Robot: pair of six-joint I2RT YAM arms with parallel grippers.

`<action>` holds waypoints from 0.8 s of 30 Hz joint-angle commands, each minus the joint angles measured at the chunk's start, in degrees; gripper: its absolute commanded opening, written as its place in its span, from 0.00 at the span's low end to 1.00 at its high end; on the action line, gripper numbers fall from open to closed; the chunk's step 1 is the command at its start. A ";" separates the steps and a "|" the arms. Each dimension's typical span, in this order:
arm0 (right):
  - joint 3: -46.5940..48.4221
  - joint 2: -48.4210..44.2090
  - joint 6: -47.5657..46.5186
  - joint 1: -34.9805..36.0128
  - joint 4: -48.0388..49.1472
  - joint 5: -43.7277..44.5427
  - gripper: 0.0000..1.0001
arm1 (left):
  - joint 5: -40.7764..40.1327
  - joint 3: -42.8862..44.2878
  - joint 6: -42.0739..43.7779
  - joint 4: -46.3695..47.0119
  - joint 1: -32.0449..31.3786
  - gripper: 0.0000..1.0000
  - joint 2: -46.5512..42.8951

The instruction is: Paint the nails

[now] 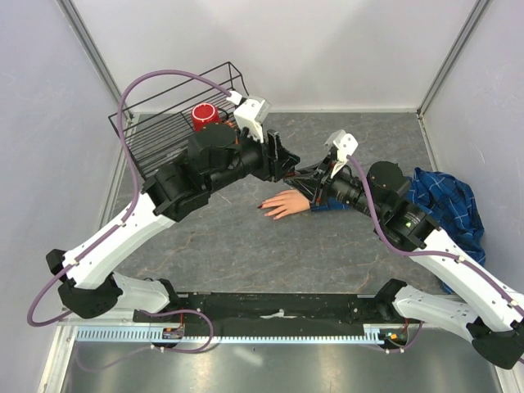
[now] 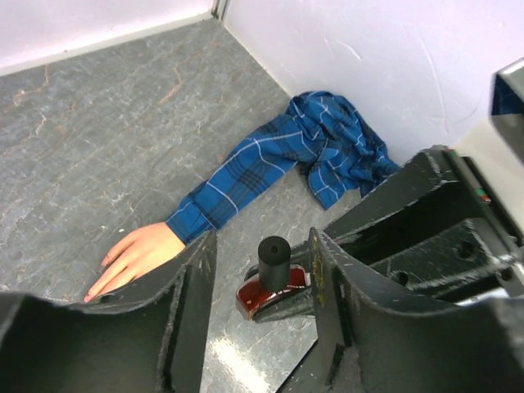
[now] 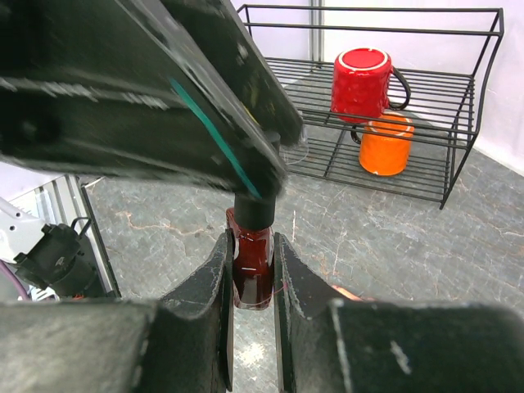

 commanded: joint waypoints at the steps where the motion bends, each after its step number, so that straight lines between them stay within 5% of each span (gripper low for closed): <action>1: 2.72 -1.15 0.60 0.17 1.63 0.53 0.00 | 0.20 2.26 1.92 2.45 -0.69 0.47 0.98; 5: 2.54 -1.59 0.95 0.26 1.89 0.35 0.00 | 3.36 1.03 2.71 3.15 -0.69 0.39 0.63; 7: 2.54 -2.03 0.95 0.26 1.98 -0.08 0.00 | 7.38 -0.10 3.58 4.29 -0.61 0.19 0.28; 10: 2.02 -3.17 1.92 0.26 3.03 -1.40 0.00 | 15.37 -3.61 4.81 6.57 -0.34 0.03 -1.21; 15: 1.58 -5.63 4.63 0.26 6.45 -8.94 0.00 | 39.01 -9.42 7.19 12.99 1.68 0.02 -4.03; 19: 0.96 -6.60 10.25 0.26 14.27 -26.86 0.00 | 62.01 -13.72 4.75 18.87 4.05 0.02 -5.26; 24: -1.58 -6.43 24.91 0.26 34.91 -40.59 0.00 | 77.18 -17.07 -4.30 33.36 6.07 0.02 -6.40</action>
